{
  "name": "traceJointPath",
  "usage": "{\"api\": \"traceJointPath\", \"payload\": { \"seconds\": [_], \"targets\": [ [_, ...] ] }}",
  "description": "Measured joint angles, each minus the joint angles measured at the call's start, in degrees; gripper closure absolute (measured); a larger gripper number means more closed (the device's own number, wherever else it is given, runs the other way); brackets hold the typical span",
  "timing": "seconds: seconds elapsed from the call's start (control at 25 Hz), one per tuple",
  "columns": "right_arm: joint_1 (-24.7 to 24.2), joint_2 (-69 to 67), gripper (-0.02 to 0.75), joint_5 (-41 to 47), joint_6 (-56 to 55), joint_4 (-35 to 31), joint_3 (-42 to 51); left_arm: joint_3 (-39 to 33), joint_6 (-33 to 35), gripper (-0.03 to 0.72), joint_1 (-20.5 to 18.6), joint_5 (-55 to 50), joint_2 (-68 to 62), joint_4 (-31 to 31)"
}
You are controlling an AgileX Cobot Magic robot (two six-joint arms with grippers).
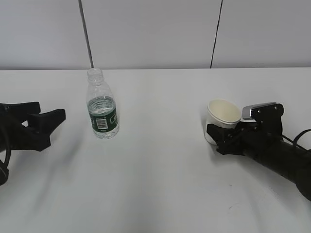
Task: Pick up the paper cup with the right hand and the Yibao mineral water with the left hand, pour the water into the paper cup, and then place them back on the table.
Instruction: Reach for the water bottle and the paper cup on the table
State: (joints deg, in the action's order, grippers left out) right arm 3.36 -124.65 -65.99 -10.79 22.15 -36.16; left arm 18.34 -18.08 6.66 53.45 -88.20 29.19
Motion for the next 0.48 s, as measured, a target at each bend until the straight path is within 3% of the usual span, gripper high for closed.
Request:
{"api": "traceJointPath", "payload": {
  "seconds": [0.16, 0.48],
  "targets": [
    [0.0, 0.0, 0.225, 0.0, 0.0, 0.0, 0.0, 0.06, 0.1, 0.107, 0.0, 6.57, -4.55, 0.96],
    [0.0, 0.0, 0.225, 0.0, 0.0, 0.0, 0.0, 4.38, 2.12, 0.076, 0.0, 11.49, -16.92, 2.26]
  ]
}}
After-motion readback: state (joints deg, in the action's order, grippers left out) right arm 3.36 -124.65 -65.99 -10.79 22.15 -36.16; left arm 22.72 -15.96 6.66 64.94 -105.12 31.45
